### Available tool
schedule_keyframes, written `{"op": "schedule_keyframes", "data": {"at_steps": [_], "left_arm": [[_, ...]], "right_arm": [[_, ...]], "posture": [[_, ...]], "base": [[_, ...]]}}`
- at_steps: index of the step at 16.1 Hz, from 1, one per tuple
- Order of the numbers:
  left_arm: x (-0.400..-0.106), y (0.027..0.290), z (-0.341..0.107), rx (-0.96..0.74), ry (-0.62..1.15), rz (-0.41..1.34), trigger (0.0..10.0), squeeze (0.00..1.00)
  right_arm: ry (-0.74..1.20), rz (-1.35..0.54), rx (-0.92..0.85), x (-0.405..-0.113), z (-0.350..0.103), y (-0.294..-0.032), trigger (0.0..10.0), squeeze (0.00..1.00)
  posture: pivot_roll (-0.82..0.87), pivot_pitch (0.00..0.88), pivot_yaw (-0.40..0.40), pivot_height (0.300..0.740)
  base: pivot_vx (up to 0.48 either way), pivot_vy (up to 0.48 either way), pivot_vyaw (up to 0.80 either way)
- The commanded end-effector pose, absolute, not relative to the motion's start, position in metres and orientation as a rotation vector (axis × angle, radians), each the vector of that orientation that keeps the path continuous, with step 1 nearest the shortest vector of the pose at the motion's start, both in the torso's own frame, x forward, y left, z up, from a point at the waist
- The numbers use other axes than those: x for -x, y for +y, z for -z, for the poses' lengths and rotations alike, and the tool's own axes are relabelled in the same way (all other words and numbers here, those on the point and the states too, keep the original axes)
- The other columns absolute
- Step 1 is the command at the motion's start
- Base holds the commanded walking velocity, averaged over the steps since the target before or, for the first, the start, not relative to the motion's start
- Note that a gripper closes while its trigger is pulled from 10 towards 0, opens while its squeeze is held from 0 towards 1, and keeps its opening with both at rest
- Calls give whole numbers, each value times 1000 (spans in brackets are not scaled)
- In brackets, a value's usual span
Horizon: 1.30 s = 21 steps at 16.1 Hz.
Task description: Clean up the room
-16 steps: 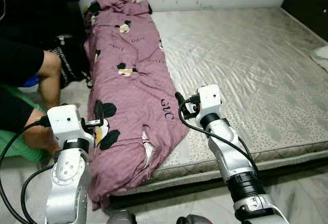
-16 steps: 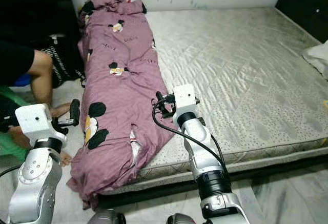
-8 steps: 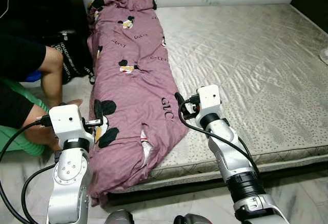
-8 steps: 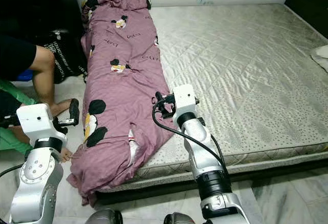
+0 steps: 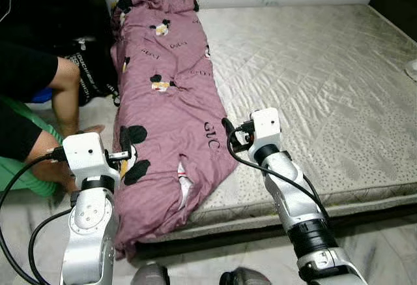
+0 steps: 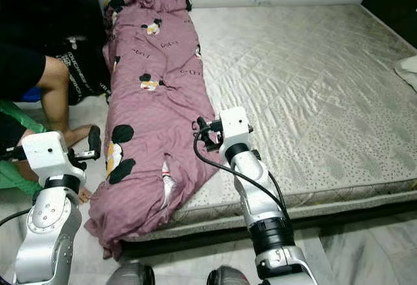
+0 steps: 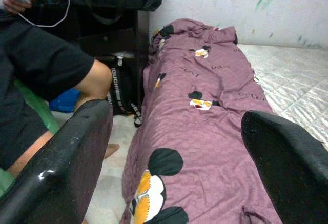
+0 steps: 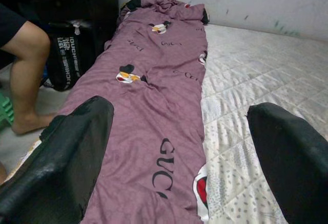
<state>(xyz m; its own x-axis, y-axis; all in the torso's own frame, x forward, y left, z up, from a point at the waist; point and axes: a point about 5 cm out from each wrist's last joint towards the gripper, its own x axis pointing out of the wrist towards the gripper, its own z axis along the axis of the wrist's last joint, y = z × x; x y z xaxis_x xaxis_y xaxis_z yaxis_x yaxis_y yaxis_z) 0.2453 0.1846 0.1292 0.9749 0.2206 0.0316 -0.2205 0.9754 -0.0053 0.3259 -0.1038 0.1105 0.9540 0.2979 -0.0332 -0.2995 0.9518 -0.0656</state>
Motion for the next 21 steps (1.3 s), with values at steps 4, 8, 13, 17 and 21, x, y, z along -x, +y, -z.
{"op": "schedule_keyframes", "data": {"at_steps": [4,8,13,17,21], "left_arm": [[-245,186,-127,-5,-18,-232,10000,0],[-245,186,-126,-2,-14,-237,10000,0],[-246,186,-125,3,-10,-242,10000,0],[-245,187,-125,4,-9,-252,10000,0],[-239,190,-125,-1,-15,-292,10000,0]], "right_arm": [[20,-305,62,-326,-111,-105,10000,0],[18,-305,65,-326,-112,-105,10000,0],[26,-312,62,-326,-111,-104,10000,0],[18,-349,74,-325,-111,-100,10000,0],[29,-399,73,-325,-109,-91,10000,0]], "posture": [[42,87,-30,626],[42,85,-30,622],[41,84,-31,622],[41,84,-32,622],[81,74,-75,622]], "base": [[0,0,0],[0,0,0],[0,0,0],[0,0,0],[0,0,0]]}}
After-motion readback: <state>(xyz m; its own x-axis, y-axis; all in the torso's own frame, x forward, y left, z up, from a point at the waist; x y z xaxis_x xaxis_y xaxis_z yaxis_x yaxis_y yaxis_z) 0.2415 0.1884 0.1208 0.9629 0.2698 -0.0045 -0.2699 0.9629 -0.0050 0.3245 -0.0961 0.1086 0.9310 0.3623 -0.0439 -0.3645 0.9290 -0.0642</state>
